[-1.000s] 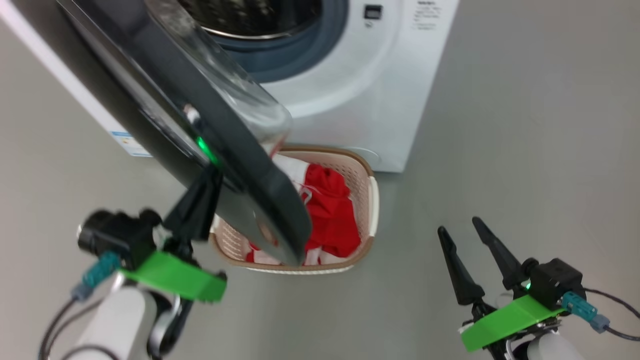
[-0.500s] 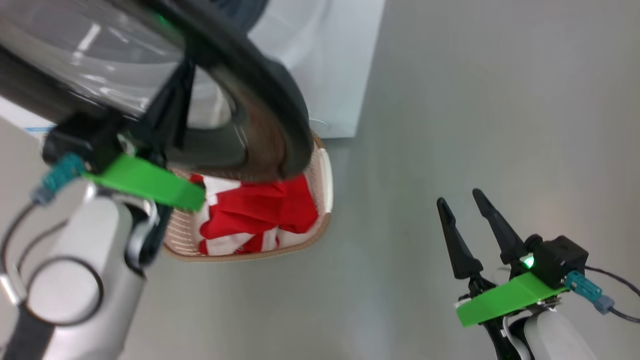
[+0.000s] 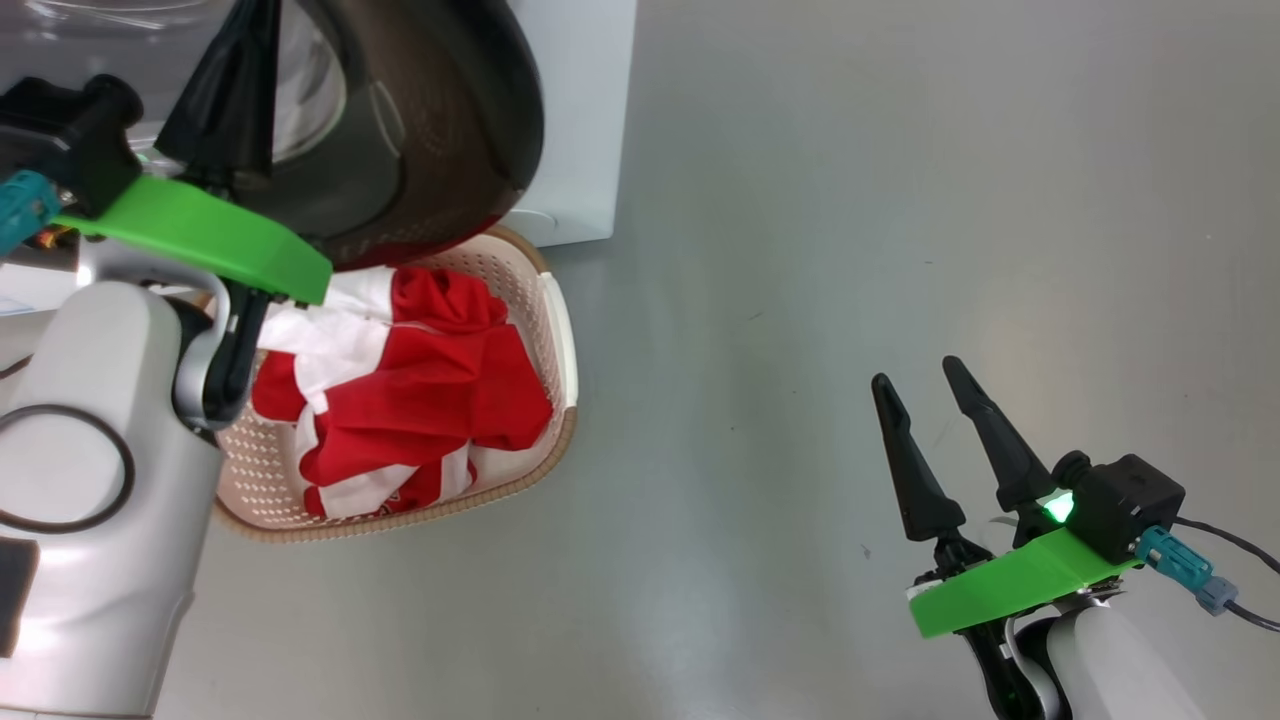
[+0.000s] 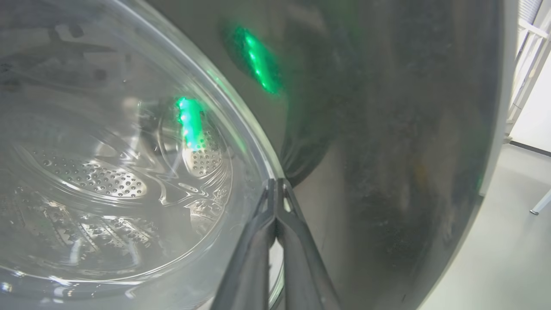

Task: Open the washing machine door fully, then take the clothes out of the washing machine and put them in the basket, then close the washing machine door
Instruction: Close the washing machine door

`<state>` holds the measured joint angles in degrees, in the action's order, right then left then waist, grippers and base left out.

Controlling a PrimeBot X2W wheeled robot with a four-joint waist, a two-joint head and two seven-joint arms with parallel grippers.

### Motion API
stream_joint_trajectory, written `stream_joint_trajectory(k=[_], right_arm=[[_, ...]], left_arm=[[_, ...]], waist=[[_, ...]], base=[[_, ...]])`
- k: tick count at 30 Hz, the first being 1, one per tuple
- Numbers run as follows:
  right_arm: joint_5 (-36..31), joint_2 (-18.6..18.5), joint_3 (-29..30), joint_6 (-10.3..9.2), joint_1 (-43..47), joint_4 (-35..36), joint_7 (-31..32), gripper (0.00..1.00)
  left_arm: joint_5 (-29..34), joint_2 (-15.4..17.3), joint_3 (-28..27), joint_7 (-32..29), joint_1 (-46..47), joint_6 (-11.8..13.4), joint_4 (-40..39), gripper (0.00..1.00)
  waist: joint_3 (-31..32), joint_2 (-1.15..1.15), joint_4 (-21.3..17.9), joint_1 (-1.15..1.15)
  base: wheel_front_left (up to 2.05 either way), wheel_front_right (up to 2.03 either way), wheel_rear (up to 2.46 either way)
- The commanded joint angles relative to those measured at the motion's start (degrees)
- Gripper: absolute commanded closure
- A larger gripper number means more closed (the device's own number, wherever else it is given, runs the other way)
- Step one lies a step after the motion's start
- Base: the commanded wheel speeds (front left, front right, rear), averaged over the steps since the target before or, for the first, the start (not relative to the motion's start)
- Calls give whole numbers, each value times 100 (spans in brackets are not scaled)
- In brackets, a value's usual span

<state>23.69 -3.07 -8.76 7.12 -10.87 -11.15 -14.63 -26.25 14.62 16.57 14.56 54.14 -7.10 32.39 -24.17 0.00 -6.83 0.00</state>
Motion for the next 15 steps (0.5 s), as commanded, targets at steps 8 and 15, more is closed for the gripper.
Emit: stream_joint_trajectory(k=[8, 15], right_arm=[[-12, 19, 20, 36, 71, 152, -37, 0], [-160, 19, 139, 36, 233, 102, -37, 0]], left_arm=[[-52, 132, -195, 44, -132, -39, -38, 100], [-13, 2, -403, 44, -764, -39, -117, 100]], waist=[[147, 0, 57, 0], [453, 0, 280, 0]], base=[[0, 0, 0], [0, 0, 0]])
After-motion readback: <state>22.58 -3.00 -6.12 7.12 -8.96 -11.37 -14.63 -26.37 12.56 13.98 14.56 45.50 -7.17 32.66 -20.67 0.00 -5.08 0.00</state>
